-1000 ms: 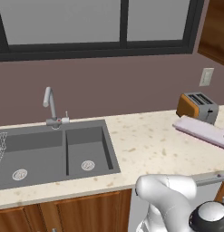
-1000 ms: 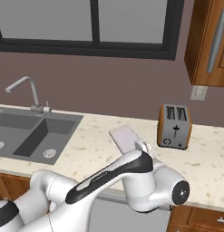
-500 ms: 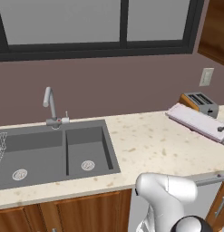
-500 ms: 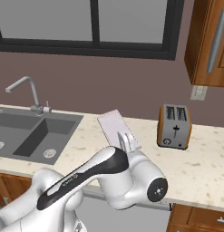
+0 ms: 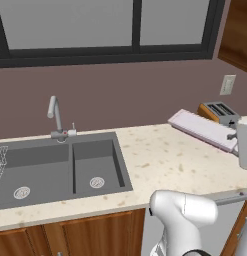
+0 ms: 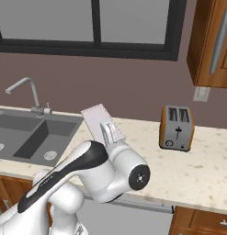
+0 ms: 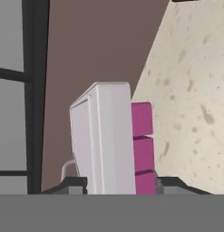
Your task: The ice cube tray has been filled with water. Take the tray and place it in the freezer to make ice. Close the freezer door after placing the tray.
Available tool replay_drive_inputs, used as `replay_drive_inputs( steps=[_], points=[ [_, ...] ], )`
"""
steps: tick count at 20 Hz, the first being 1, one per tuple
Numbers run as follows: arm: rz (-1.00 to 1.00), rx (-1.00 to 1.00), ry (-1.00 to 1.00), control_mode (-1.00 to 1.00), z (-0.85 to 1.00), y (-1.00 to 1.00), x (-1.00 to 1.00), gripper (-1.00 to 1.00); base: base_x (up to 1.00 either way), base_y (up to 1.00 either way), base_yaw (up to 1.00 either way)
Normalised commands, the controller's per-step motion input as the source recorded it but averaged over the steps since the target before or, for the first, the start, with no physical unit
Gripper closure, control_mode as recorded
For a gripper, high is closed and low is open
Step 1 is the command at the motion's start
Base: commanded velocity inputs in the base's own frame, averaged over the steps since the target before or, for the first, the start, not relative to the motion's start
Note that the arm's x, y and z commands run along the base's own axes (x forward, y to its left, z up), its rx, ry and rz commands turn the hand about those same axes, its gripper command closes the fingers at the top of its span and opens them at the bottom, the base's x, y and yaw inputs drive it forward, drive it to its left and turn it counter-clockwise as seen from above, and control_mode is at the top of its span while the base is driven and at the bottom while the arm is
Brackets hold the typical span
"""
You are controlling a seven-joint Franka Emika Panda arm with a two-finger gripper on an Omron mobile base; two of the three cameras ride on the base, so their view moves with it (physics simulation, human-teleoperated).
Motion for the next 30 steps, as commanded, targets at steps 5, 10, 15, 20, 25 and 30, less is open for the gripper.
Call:
replay_drive_inputs(
  steps=[5,10,15,20,25,30],
  points=[
    [0.11,0.00,0.00,-1.00,0.10,0.33,0.00,1.00,0.00,0.00,0.00],
    [0.09,0.00,0.00,-1.00,0.11,0.12,0.00,1.00,0.00,0.00,0.00],
    [0.07,0.01,0.02,-1.00,0.16,0.00,0.01,1.00,0.00,0.00,0.00],
    [0.07,0.00,0.00,-1.00,0.01,0.00,0.00,1.00,0.00,0.00,0.00],
    [0.09,0.00,0.00,-1.00,0.00,0.00,0.00,1.00,0.00,0.00,0.00],
    [0.07,0.00,0.00,1.00,0.00,0.00,0.00,1.00,0.00,0.00,0.05]
  ],
)
